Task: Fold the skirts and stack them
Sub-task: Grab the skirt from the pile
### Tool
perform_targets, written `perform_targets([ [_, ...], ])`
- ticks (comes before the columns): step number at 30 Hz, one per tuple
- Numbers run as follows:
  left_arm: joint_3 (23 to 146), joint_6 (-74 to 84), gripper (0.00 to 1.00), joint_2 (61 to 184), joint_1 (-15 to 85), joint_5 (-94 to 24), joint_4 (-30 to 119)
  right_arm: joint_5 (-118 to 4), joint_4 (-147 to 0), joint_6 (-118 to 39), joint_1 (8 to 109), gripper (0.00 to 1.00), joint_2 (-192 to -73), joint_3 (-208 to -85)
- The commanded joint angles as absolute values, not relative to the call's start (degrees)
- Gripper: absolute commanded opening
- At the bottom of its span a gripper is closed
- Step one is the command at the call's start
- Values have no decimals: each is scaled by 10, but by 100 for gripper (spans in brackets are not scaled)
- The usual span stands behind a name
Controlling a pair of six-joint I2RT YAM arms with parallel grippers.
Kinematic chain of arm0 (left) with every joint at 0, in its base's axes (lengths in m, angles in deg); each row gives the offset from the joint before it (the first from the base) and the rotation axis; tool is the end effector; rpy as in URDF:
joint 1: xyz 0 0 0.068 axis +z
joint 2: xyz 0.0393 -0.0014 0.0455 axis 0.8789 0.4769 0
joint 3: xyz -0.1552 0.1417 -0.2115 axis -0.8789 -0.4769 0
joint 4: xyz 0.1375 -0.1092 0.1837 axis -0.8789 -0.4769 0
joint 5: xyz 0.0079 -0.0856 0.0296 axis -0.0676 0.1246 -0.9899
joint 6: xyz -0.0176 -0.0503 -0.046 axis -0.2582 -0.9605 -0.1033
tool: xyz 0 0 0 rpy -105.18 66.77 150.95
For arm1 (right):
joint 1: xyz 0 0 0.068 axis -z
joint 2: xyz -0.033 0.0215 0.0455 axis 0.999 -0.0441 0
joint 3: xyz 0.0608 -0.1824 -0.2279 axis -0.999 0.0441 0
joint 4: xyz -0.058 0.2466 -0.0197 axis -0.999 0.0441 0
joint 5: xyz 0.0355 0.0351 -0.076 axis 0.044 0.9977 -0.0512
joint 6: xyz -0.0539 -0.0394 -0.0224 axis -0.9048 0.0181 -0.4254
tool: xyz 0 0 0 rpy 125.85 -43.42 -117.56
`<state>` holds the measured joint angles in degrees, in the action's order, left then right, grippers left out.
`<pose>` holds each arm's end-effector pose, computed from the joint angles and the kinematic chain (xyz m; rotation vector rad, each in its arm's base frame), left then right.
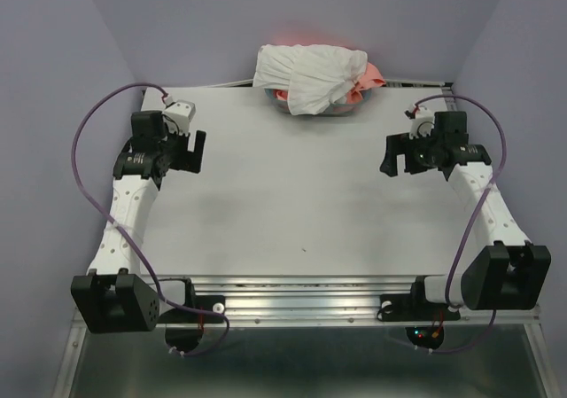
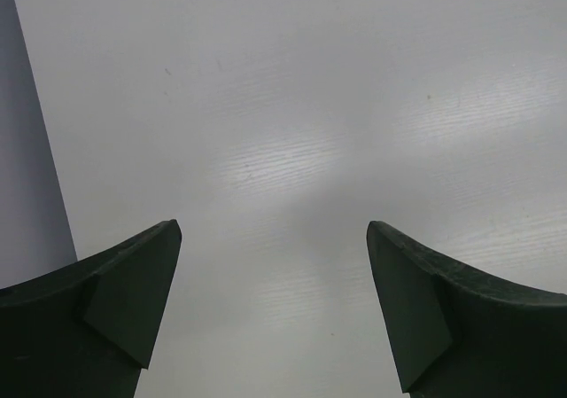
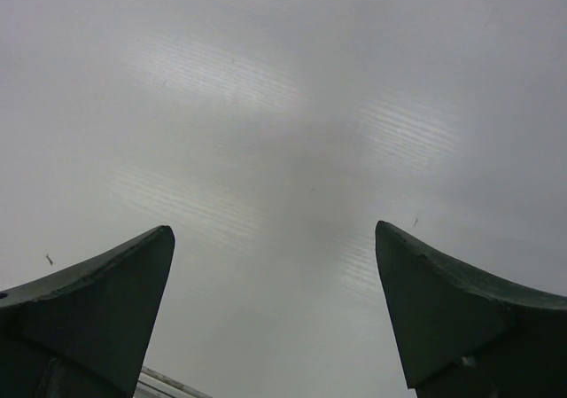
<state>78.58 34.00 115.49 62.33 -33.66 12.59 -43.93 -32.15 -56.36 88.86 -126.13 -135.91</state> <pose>0.2645 -0.0059 0.3634 0.3981 2.0911 0.0057 0.2662 0.0141 0.3155 -0.3412 2.3895 0.3552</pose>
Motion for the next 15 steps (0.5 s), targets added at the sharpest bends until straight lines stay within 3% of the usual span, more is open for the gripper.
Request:
perform_targets([
  [1, 847, 362, 99, 1159, 618, -352, 161, -416, -440, -508, 887, 100, -1276, -1426],
  [6, 892, 347, 99, 1170, 618, -333, 154, -404, -517, -464, 887, 99, -1342, -1475],
  [8, 892, 345, 99, 1167, 618, -307, 154, -390, -544, -442, 887, 93, -1360, -1486],
  [13, 885, 332, 99, 1160, 618, -274, 152, -389, -592, -428, 876, 63, -1458, -1566],
  [15, 880, 330, 99, 1161, 618, -272, 150, -381, -596, -420, 876, 59, -1489, -1589],
])
